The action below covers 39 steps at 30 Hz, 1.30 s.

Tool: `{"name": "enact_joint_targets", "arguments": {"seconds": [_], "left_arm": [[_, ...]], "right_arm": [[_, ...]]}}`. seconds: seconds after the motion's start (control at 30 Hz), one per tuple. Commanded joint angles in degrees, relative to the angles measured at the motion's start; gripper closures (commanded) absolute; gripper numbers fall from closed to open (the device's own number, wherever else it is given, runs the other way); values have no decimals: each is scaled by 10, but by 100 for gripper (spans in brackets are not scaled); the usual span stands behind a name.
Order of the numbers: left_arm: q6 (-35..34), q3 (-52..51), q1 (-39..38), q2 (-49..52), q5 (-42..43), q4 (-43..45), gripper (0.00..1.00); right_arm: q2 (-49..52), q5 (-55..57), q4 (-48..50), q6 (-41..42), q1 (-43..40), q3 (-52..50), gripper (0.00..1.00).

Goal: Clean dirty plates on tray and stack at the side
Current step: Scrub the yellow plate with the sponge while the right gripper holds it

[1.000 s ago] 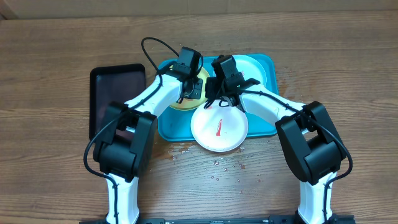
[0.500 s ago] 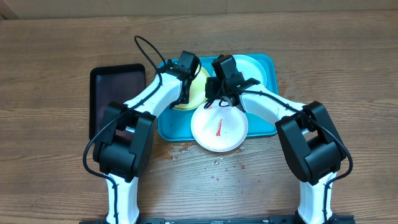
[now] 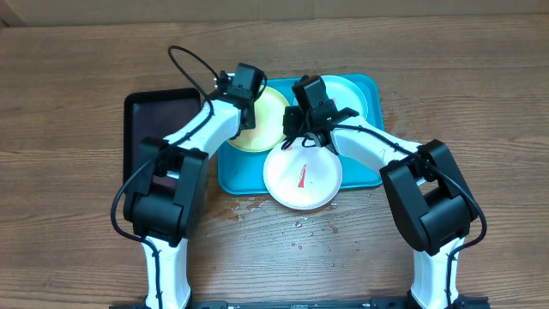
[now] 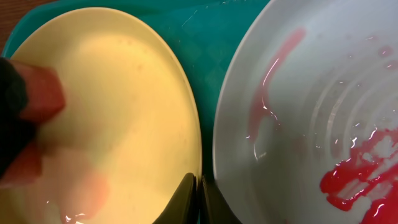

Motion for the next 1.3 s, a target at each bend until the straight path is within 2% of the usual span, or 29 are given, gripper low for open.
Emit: {"name": "enact_joint_targets", "arguments": {"seconds": [0.0, 0.2, 0.37, 0.5, 0.8, 0.93, 1.07, 1.27], "left_arm": [[-7, -44, 20, 73, 60, -27, 96], [11, -44, 15, 73, 156, -66, 96], [35, -44, -4, 73, 233, -51, 96], [57, -44, -23, 73, 242, -22, 96], [60, -44, -32, 83, 264, 48, 96], [82, -44, -32, 94, 302, 57, 96], [82, -44, -32, 101, 273, 38, 96], [64, -44, -26, 101, 152, 9, 96]], "right_arm": [[0, -16, 6, -1, 3, 15, 96], [0, -16, 6, -1, 3, 15, 96], [0, -16, 7, -1, 3, 15, 96], [0, -16, 7, -1, 3, 15, 96], [0, -16, 6, -2, 3, 15, 96], [0, -16, 6, -2, 3, 15, 96], [0, -16, 6, -2, 3, 15, 96], [0, -16, 6, -1, 3, 15, 96]]}}
